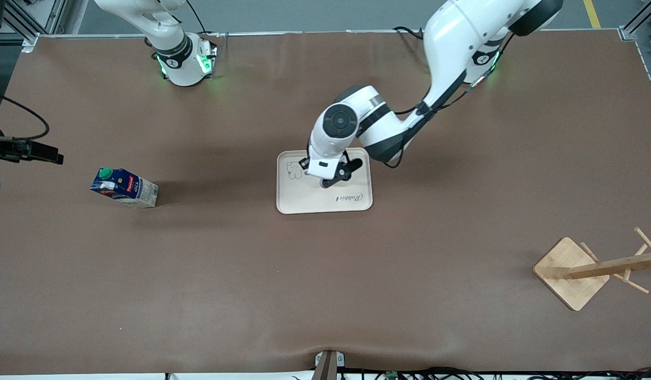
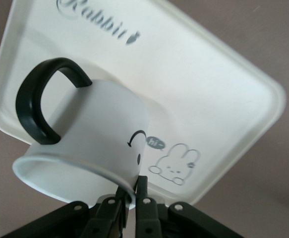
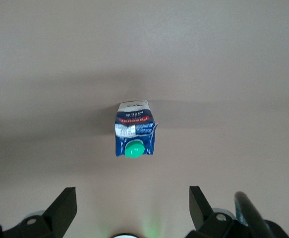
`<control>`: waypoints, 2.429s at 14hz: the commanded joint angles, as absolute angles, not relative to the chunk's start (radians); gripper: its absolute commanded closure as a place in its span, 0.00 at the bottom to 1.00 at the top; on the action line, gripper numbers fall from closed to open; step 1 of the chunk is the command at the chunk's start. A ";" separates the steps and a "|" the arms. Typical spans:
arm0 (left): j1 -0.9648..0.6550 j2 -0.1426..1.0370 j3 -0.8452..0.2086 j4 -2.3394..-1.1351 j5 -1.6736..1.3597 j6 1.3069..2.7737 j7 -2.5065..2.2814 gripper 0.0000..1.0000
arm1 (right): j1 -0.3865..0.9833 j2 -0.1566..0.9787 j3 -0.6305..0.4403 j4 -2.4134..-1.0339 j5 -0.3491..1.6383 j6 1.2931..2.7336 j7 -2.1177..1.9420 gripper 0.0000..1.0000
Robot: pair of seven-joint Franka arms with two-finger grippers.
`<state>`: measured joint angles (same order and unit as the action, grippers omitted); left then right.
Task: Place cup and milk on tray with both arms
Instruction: 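Carry the mug over the tray while the right gripper reaches the milk, then set the mug on the tray while the right gripper grasps the milk, then withdraw the left gripper while the right gripper carries the milk over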
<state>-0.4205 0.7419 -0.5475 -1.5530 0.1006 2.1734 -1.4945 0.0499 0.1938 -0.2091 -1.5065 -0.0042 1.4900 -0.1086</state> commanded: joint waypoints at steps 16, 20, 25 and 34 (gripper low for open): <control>-0.269 0.723 -0.540 -1.477 0.063 1.884 -1.264 0.00 | 0.017 0.161 -0.195 -2.045 0.063 1.979 -0.166 0.00; -0.148 0.652 -0.538 -1.361 0.089 1.685 -1.140 0.00 | 0.025 0.161 -0.193 -2.065 0.063 1.988 -0.164 0.73; 0.085 0.474 -0.538 -1.359 0.159 1.594 -0.749 0.00 | 0.060 0.164 -0.190 -1.978 0.080 1.867 -0.161 0.98; 0.308 0.249 -0.542 -1.358 0.207 1.494 -0.434 0.00 | 0.342 0.192 -0.192 -1.734 0.144 1.687 -0.048 0.92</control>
<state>0.2907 0.3320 -0.5343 -1.3336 0.1891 1.5094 -0.4567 0.2685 0.1798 -0.1818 -1.7810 0.1337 1.7082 -0.1038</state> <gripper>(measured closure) 0.000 0.388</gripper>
